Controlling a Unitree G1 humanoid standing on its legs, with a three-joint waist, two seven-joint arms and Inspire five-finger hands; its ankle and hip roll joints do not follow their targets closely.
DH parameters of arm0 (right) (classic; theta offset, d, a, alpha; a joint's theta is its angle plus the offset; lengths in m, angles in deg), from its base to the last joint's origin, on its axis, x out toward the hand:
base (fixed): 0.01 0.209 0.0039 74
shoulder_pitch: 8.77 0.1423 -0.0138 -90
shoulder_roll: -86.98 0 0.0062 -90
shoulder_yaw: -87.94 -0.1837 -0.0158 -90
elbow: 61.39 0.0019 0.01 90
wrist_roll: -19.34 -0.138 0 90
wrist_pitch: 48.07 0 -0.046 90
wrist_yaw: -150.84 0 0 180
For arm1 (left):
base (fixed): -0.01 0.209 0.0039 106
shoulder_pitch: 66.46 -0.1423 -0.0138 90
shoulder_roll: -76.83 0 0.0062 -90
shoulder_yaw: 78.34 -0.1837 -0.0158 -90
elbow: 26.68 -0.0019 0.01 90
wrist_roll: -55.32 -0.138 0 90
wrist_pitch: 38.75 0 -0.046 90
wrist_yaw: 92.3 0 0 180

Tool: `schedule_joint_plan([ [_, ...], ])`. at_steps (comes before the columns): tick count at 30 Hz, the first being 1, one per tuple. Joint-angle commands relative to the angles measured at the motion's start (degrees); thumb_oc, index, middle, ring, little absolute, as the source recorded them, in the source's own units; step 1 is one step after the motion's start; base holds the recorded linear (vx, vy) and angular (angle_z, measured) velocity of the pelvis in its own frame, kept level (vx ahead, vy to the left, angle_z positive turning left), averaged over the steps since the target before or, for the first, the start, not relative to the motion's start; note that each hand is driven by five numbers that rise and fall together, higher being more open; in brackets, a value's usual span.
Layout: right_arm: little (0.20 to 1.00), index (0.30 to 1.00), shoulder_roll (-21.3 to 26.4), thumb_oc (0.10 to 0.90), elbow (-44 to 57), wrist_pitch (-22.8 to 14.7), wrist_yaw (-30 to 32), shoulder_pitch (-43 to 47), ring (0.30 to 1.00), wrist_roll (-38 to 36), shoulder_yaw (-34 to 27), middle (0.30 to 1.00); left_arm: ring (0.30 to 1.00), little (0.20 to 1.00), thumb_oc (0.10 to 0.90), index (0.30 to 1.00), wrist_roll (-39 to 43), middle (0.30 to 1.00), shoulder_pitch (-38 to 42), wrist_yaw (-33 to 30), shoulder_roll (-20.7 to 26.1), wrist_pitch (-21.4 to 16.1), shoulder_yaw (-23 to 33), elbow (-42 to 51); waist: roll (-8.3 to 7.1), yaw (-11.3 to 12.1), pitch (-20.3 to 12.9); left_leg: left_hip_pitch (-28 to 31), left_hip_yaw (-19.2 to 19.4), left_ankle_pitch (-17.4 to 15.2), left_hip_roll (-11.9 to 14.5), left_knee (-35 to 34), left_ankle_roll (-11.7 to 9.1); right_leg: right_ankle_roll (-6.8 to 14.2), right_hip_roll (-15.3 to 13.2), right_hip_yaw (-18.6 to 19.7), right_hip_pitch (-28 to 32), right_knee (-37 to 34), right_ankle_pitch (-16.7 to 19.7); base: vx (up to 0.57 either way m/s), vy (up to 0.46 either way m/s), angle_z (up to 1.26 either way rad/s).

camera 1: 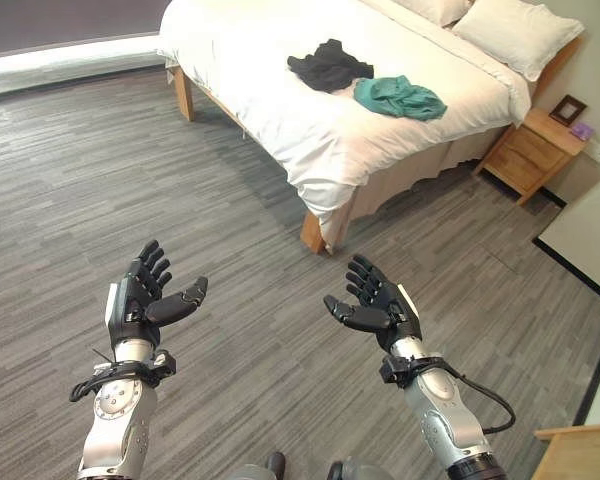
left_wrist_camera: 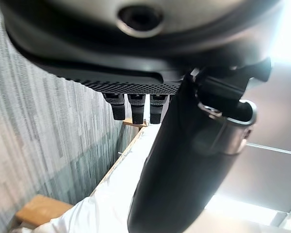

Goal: Pick up bed clothes into laundry basket.

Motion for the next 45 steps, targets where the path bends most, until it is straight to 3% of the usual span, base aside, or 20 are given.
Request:
schedule_joint_plan([
  [1,0.9,0.9,1.26,0.8,3.08,-3.79,0.42,2.28,0.9,-0.83,-4.35,0.9,0.9,0.9,0.8,0.9,-1.09,0.9,-0.18,1.27,3.93,-4.3,0.38,4.77,-2.17,-2.06,-6.34,6.18,-4.72,-0.5,6.74,-2.23,-3.96,4.74,-1.81,0.88,3.86,-31.52,14.81,0.83,-0.11,0.7],
  [7,0.9,0.9,2.42,0.8,2.97,-4.08,0.48,1.86,0.9,1.38,-5.49,0.9,0.9,0.9,0.8,0.9,-2.37,0.9,-0.38,2.0,3.03,-4.6,0.4,3.47,-1.98,-3.37,-9.13,12.22,-4.32,-0.88,13.17,1.05,-7.76,6.47,-2.48,-5.46,4.79,-35.37,20.35,0.76,-0.08,0.5],
  [8,0.9,0.9,2.97,0.8,2.45,-4.14,1.19,1.13,0.9,2.69,-5.51,0.9,0.9,0.9,0.8,0.9,-2.07,0.9,-0.5,1.99,2.63,-4.41,-0.34,2.72,-1.35,-4.66,-10.51,11.53,-4.29,5.48,16.98,8.23,-10.86,4.78,0.71,-2.39,5.69,-32.89,19.21,0.48,-0.082,0.01],
  [9,0.9,0.9,2.98,0.8,2.44,-4.15,1.2,1.15,0.9,2.68,-5.53,0.9,0.9,0.9,0.8,0.9,-2.06,0.9,-0.47,1.99,2.63,-4.43,-0.35,2.7,-1.58,-4.81,-10.54,11.32,-4.5,5.73,16.73,8.15,-10.87,4.76,0.41,-2.44,5.58,-32.94,19.35,0.74,-0.133,0.18],
  [10,0.9,0.9,3.23,0.8,3.3,-4.26,1.04,1.23,0.9,2.64,-5.22,0.9,0.9,0.9,0.8,0.9,-1.05,0.9,-0.4,1.08,2.53,-4.13,0.16,2.82,-2.03,-4.54,-10.91,9.24,-4.07,11.59,18.28,15.76,-12.36,3.33,1.41,-3.32,6.74,-31.66,18.12,0.39,-0.142,0.2],
  [12,0.9,0.9,3.0,0.8,3.93,-5.19,0.67,1.61,0.9,-0.51,-4.62,0.9,0.9,0.9,0.8,0.9,0.54,0.9,-0.77,1.68,2.47,-4.14,0.39,3.5,-4.47,-2.78,-8.64,-0.58,-4.16,15.45,17.86,30.37,-9.31,0.11,2.69,-1.46,11.28,-32.78,15.32,0.64,-0.345,0.38],
  [13,0.9,0.9,4.29,0.8,4.27,-4.86,1.2,2.26,0.9,0.73,-4.38,0.9,0.9,0.9,0.8,0.9,-0.82,0.9,-1.07,1.98,2.81,-3.33,0.58,4.05,-6.55,0.38,-5.7,-8.93,-3.79,11.29,14.91,39.43,-5.52,-1.29,4.14,0.95,15.76,-34.38,13.19,0.7,-0.376,-0.26],
  [15,0.9,0.9,4.76,0.8,3.51,-5.0,2.6,4.89,0.9,-0.8,-3.92,0.9,0.9,0.9,0.8,0.9,0.52,0.9,-0.04,1.45,2.53,-3.2,-0.26,3.66,-7.39,3.49,-3.01,-18.48,-3.32,6.66,10.6,42.2,-3.91,-1.81,4.42,4.16,18.44,-34.9,12.02,0.44,-0.123,-1.25],
  [17,0.9,0.9,4.56,0.8,3.81,-5.59,2.45,6.02,0.9,-3.05,-3.72,0.9,0.9,0.9,0.8,0.9,1.76,0.9,-0.05,1.84,2.1,-3.43,-0.74,3.48,-7.36,4.57,-2.65,-21.08,-2.77,5.68,8.79,38.23,-3.85,-1.71,4.56,5.28,19.46,-35.36,11.4,0.44,0.1,-1.33],
  [19,0.9,0.9,4.13,0.8,3.72,-5.92,1.69,7.69,0.9,-2.28,-2.2,0.9,0.9,0.9,0.8,0.9,0.58,0.9,-2.28,2.91,1.74,-4.05,-0.99,3.34,-4.88,8.11,-4.09,-22.7,-2.32,7.22,2.19,14.86,-4.21,-1.51,7.9,8.71,23.85,-36.12,8.14,0.84,0.229,-0.92],
  [21,0.9,0.9,4.0,0.8,2.47,-5.44,1.61,9.11,0.9,-0.58,-0.23,0.9,0.9,0.9,0.8,0.9,0.75,0.9,-3.4,2.73,1.0,-4.56,-0.94,3.34,-3.12,9.94,-5.37,-21.17,-3.5,11.93,0.03,4.24,-3.9,-1.92,9.88,9.72,25.83,-35.22,6.03,0.6,0.201,-0.77],
  [24,0.9,0.9,4.38,0.8,2.35,-4.3,1.04,11.01,0.9,1.58,-0.05,0.9,0.9,0.9,0.8,0.9,0.27,0.9,-4.17,2.36,1.08,-4.51,0.35,3.64,-2.46,11.07,-5.99,-17.7,1.82,12.51,0.51,2.78,-3.71,-1.85,9.6,9.35,28.1,-30.05,2.36,0.4,0.167,-1.01],
  [25,0.9,0.9,3.57,0.8,3.38,-4.35,0.46,11.47,0.9,2.64,0.39,0.9,0.9,0.9,0.8,0.9,0.56,0.9,-4.31,2.49,1.85,-4.57,0.58,3.92,-2.89,11.67,-5.99,-15.81,1.97,11.49,-0.12,3.13,-2.39,-0.22,8.7,8.28,27.04,-22.53,3.58,0.36,0.235,-1.15],
  [26,0.9,0.9,3.38,0.8,3.37,-3.75,0.8,12.1,0.9,5.73,0.08,0.9,0.9,0.9,0.8,0.9,0.72,0.9,-3.78,2.7,3.05,-4.45,0.86,4.26,-2.33,10.09,-5.35,-11.65,0.68,9.64,1.16,3.4,-0.7,6.01,5.46,7.54,17.03,-1.59,12.87,0.45,0.29,-1.24],
  [28,0.9,0.9,3.61,0.8,2.92,-3.82,1.09,12.86,0.9,4.88,-0.54,0.9,0.9,0.9,0.8,0.9,0.17,0.9,-2.28,2.75,4.37,-4.83,0.35,4.09,-0.24,7.75,-4.66,-8.94,-1.52,9.18,3.37,2.11,-0.13,5.29,5.58,8.65,11.64,6.24,13.4,0.36,0.18,-0.54],
  [31,0.9,0.9,5.94,0.8,4.37,-3.68,1.1,13.5,0.9,5.14,-2.93,0.9,0.9,0.9,0.8,0.9,1.28,0.9,-1.01,3.95,5.94,-5.06,0.5,5.71,-0.61,6.12,-5.0,-5.85,-4.25,7.77,3.99,-0.01,-0.35,3.1,-2.85,6.26,10.71,0.84,12.87,0.33,-0.03,0.58],
  [35,0.9,0.9,9.8,0.8,5.08,-3.26,1.8,14.37,0.9,5.28,-5.86,0.9,0.9,0.9,0.8,0.9,3.76,0.9,1.41,5.47,6.92,-4.87,-1.82,6.39,-2.26,5.07,-5.02,-5.37,-7.3,4.56,4.53,1.16,-1.81,3.32,-6.78,10.33,13.28,-9.92,14.88,0.24,-0.227,0.6],
  [37,0.9,0.9,11.23,0.8,4.28,-3.36,2.36,14.42,0.9,4.0,-7.2,0.9,0.9,0.9,0.8,0.9,3.62,0.9,3.18,5.84,7.97,-4.98,-4.17,6.14,-3.92,4.5,-5.23,-5.58,-10.15,1.88,4.96,2.36,-3.28,4.38,-8.78,14.54,14.98,-18.59,17.86,0.24,-0.368,0.7],
  [41,0.9,0.9,10.69,0.8,4.32,-3.11,2.08,13.45,0.9,0.88,-7.3,0.9,0.9,0.9,0.8,0.9,5.73,0.9,3.86,5.79,8.42,-5.16,-5.02,6.65,-5.86,5.54,-5.92,-6.24,-14.91,-1.33,9.53,2.92,-7.28,8.15,-15.37,13.99,16.08,-26.99,27.83,0.23,-0.415,0.54],
  [45,0.9,0.9,11.05,0.8,4.01,-2.6,1.78,12.59,0.9,-0.27,-6.69,0.9,0.9,0.9,0.8,0.9,5.52,0.9,6.69,5.0,10.1,-5.44,-6.56,6.05,-5.59,4.95,-5.81,-7.2,-21.28,-0.59,14.63,1.1,-11.15,8.36,-12.04,19.92,16.04,-24.66,27.96,0.29,-0.547,0.65],
])
